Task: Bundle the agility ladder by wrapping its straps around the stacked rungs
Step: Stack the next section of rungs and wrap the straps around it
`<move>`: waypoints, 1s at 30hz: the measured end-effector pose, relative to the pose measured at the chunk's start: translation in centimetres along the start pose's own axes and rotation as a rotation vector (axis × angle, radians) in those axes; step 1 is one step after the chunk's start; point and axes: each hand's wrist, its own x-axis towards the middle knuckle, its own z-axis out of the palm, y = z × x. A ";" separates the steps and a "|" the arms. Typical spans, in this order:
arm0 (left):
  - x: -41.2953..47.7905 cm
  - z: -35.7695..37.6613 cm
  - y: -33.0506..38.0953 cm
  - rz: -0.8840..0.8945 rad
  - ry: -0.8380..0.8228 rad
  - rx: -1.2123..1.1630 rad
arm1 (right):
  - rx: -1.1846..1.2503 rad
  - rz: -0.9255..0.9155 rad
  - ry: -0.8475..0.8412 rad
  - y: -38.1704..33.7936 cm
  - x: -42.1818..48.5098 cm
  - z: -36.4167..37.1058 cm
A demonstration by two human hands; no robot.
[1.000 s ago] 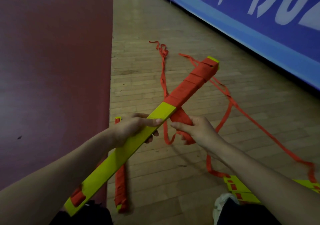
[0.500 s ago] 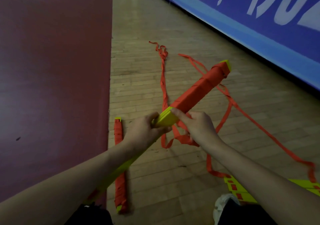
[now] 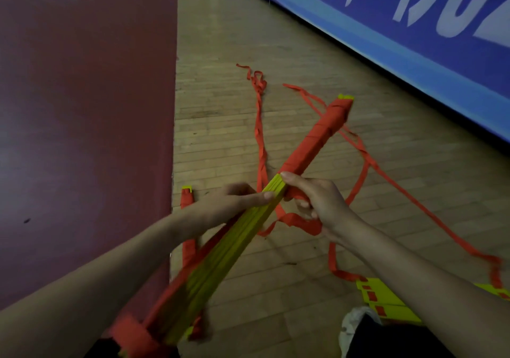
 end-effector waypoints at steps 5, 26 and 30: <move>-0.1 0.3 -1.1 -0.070 -0.469 -0.449 | 0.054 -0.078 -0.099 -0.9 -0.5 0.0; 0.5 -0.5 -1.0 0.069 -0.190 -0.262 | -0.175 0.138 -0.189 -0.8 -0.4 -2.4; 0.7 -0.6 -1.1 0.023 -0.193 -0.322 | -0.246 0.033 -0.130 -0.2 -0.4 -1.9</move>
